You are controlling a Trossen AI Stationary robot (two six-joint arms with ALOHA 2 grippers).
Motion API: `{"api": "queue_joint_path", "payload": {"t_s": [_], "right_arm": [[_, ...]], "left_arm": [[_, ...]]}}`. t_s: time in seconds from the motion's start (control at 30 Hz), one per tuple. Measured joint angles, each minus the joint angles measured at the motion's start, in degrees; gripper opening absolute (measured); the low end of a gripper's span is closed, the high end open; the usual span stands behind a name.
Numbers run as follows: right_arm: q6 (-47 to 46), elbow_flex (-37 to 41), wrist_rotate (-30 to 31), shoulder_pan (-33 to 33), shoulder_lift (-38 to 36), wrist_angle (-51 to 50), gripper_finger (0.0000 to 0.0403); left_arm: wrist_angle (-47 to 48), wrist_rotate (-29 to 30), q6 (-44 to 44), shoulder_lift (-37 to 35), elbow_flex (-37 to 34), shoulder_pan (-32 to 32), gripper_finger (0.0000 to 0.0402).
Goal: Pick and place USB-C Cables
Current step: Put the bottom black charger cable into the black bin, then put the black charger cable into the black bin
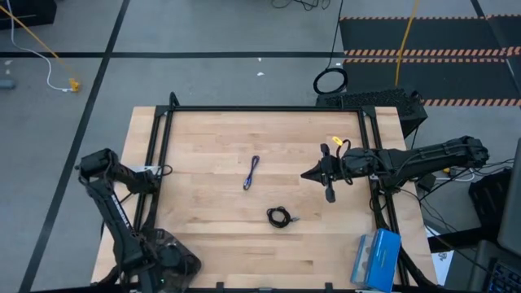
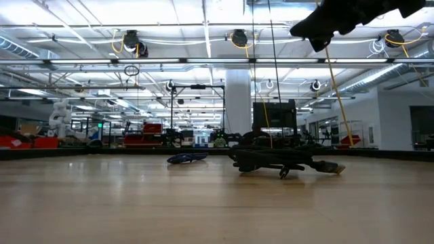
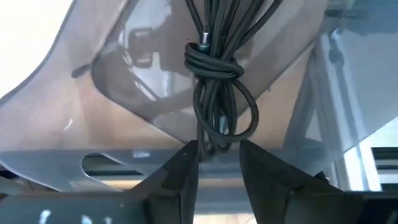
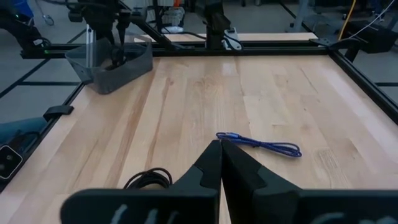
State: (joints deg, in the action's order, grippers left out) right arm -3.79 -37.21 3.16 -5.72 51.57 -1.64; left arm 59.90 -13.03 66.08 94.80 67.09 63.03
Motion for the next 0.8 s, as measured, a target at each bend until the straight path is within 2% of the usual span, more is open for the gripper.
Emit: {"api": "queue_joint_path", "payload": {"t_s": [0.27,0.4,0.47,0.57,0.7,0.8], "right_arm": [[-0.5,0.0,0.0,0.0,0.0,0.2,0.0000],[-4.7,0.0,0.0,0.0,0.7,0.3,0.0000],[-6.4,0.0,0.0,0.0,1.9,0.2,0.0000],[-7.5,0.0,-0.2,0.0,4.3,0.7,0.0000],[-7.5,-0.4,-0.5,-1.3,9.1,3.7,0.0005],[-7.5,-3.5,-0.5,-2.6,13.6,2.9,0.0014]], "left_arm": [[2.2,-14.8,-5.6,-1.2,1.1,-8.1,0.0126],[9.9,-16.2,-5.3,-3.6,5.1,-12.6,0.0126],[14.1,-14.1,-5.5,-4.9,7.4,-14.4,0.0126],[20.5,-7.2,-7.8,-7.0,11.3,-16.4,0.0126],[27.0,5.1,-12.6,-9.1,16.1,-18.9,0.0126],[29.6,16.2,-16.3,-10.2,20.1,-21.2,0.0126]]}}
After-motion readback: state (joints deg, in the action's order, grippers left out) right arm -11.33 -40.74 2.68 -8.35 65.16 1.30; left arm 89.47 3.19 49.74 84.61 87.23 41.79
